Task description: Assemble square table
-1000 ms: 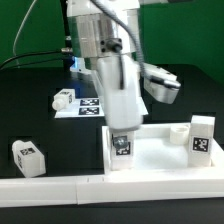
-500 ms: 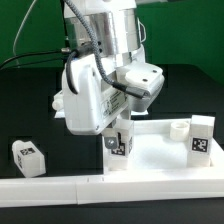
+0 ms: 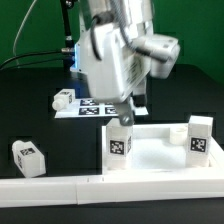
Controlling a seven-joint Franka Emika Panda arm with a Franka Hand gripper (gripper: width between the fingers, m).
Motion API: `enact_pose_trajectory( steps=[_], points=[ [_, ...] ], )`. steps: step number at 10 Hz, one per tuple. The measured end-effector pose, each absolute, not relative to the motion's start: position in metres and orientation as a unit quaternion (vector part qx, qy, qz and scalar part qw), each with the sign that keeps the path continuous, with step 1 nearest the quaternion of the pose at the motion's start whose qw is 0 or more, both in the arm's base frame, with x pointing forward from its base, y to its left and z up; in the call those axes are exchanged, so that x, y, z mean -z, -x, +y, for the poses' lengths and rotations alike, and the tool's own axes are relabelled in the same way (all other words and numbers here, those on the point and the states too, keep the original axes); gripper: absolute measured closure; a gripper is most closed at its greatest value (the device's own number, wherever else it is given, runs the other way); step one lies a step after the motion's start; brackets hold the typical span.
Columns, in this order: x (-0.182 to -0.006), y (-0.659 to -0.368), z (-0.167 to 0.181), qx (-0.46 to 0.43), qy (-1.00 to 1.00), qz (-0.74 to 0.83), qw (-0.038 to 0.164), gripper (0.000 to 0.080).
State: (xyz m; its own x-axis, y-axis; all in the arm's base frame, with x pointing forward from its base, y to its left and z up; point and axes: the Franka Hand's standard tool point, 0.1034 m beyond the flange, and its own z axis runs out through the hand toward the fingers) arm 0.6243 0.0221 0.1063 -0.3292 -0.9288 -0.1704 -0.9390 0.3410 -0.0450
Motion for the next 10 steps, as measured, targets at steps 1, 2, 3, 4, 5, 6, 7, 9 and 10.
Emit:
enact_pose_trajectory(
  steps=[1, 2, 3, 4, 5, 6, 7, 9, 10],
  points=[
    [-0.101, -0.624, 0.018, -0.029, 0.571, 0.816, 0.081, 0.0152],
    [-0.097, -0.623, 0.018, -0.030, 0.571, 0.817, 0.078, 0.0152],
    [-0.097, -0.623, 0.018, -0.030, 0.572, 0.816, 0.078, 0.0151],
    [-0.097, -0.623, 0.018, -0.030, 0.572, 0.816, 0.078, 0.0151],
    [-0.097, -0.623, 0.019, -0.030, 0.572, 0.816, 0.078, 0.0151],
    [-0.099, -0.620, 0.026, -0.028, 0.584, 0.807, 0.077, 0.0151],
    [-0.103, -0.608, 0.039, -0.028, 0.595, 0.799, 0.078, 0.0151],
    [-0.106, -0.570, 0.065, -0.034, 0.608, 0.791, 0.052, 0.0151],
    [-0.105, -0.573, 0.065, -0.033, 0.613, 0.787, 0.055, 0.0151]
  ],
)
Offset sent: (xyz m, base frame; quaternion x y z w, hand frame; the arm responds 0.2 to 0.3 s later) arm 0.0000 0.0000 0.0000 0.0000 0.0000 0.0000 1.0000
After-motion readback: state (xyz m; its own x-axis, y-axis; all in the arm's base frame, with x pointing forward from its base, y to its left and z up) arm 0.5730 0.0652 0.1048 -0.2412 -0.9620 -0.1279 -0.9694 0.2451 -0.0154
